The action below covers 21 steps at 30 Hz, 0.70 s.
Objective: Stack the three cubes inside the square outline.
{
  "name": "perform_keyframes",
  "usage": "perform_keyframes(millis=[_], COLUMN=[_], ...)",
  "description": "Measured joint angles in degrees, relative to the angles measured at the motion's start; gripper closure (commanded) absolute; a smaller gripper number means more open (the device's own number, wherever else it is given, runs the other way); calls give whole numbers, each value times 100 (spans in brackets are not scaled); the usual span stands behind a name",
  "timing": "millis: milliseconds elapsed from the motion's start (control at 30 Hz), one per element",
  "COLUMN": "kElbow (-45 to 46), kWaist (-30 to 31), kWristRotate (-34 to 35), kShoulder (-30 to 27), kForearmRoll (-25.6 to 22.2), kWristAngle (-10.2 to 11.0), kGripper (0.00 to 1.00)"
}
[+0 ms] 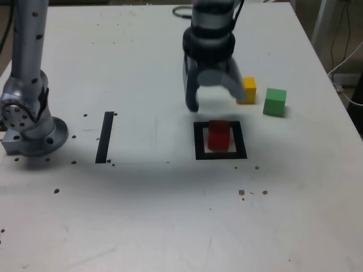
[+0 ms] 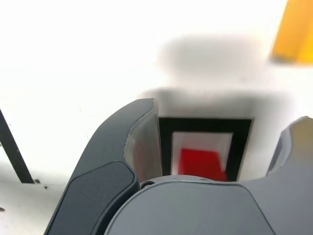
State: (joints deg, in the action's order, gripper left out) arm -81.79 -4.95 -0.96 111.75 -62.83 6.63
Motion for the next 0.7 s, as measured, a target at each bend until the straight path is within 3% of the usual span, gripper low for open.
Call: perform_keyframes(millis=[300,700], kElbow=[-1464,-2990], kWaist=[-651,-1130], kWristRotate=[-686,-1273], kShoulder=[627,1837], kForearmRoll=[-836,-1536], kWristAngle=[104,-131], kGripper=[1,3])
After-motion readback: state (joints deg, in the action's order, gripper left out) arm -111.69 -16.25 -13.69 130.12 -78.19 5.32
